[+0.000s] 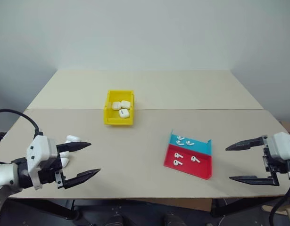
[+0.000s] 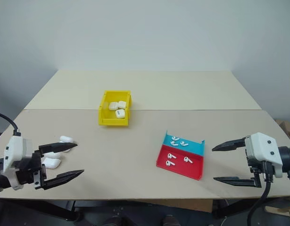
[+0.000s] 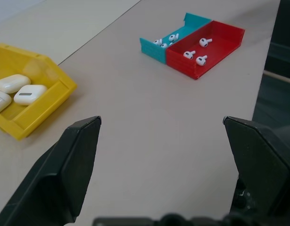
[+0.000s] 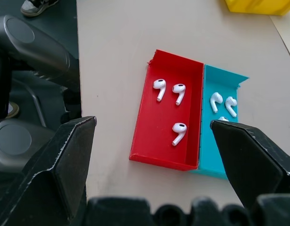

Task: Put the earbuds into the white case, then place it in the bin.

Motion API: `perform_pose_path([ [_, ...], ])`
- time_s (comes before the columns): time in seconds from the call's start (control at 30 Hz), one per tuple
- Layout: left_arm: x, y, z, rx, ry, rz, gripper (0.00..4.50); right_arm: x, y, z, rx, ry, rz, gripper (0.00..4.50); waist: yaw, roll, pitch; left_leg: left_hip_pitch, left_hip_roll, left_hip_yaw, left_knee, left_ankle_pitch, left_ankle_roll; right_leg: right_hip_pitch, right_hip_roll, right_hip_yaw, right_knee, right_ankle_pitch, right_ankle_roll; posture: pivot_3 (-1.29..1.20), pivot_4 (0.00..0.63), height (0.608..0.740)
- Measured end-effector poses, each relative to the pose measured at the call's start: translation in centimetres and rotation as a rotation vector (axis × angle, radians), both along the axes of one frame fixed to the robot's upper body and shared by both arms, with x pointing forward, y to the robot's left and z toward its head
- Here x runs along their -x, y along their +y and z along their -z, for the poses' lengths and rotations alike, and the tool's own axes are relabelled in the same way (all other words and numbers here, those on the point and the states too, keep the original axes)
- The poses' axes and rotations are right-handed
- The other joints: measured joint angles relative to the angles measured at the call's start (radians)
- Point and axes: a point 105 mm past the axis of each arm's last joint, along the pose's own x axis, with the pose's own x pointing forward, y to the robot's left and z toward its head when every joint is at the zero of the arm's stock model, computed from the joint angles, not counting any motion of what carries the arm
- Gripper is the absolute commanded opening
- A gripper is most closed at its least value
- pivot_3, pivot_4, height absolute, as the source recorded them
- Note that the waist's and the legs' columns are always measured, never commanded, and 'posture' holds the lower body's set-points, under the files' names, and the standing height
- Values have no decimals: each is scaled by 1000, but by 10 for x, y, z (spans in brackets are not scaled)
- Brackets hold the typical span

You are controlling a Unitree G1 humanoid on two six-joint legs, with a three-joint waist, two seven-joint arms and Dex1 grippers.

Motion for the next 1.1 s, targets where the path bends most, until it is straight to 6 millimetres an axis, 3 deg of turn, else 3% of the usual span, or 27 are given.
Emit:
perform_pose_path([
  [0.5,-2,2,6,-58,-37,-112,4500,-6,1,-1,13,-13,-3,4477,0,0,0,0,0,0,0,0,0,0,0,0,0,0,0,0,150,740],
  [0.73,-7,10,7,-177,-143,-334,4500,-18,0,4,48,19,48,4477,0,0,0,0,0,0,0,0,0,0,0,1,0,0,0,0,150,740],
  [0.93,-14,39,11,-373,0,-557,4500,-18,-1,6,57,32,74,4477,5,-1,0,1,0,0,0,0,0,0,0,0,0,0,0,0,150,740],
  [1.1,-26,69,-3,-450,176,-779,4500,-19,-2,8,75,42,103,4477,1,-1,1,1,0,0,0,0,0,0,0,0,1,0,0,0,150,740],
])
